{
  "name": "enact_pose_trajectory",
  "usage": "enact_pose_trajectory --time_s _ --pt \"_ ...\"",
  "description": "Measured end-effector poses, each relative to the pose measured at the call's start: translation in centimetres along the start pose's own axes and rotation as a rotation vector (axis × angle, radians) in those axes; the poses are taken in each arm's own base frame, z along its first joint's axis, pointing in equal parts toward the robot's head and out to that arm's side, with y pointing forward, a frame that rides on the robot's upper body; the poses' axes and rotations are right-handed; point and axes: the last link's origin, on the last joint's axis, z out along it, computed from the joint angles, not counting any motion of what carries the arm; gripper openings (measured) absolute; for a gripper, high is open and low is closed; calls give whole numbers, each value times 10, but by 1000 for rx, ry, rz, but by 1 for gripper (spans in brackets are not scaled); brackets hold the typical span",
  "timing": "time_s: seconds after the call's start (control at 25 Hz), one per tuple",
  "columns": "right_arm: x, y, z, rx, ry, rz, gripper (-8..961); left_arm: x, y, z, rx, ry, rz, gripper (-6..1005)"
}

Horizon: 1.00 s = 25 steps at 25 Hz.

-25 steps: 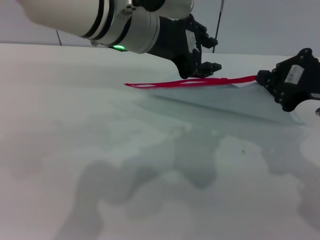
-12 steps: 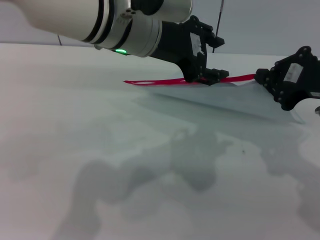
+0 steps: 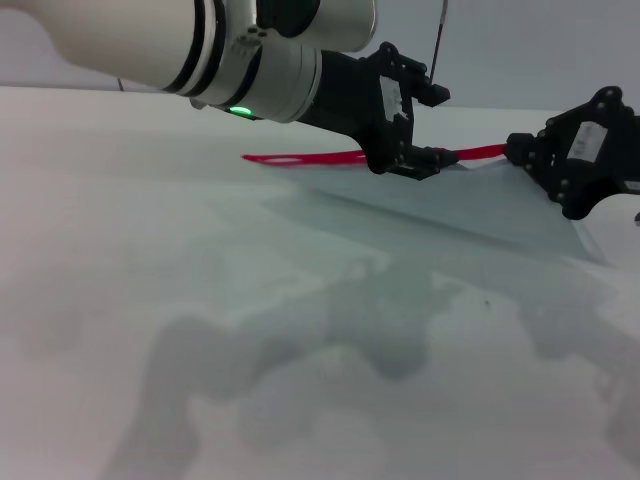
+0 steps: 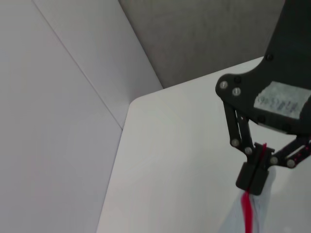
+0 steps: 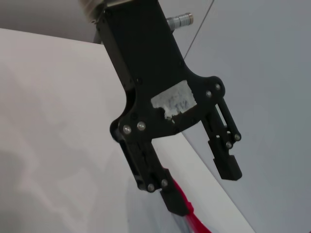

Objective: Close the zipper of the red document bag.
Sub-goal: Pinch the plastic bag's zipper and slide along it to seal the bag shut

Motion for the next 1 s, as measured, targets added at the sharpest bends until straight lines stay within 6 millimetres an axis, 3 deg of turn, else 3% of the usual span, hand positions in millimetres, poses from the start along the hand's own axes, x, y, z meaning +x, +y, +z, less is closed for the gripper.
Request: enact_pose_trajectory --time_s 1.0 --pt "-2 1 1 -9 -1 -15 19 7 -2 7 -15 -57 37 645"
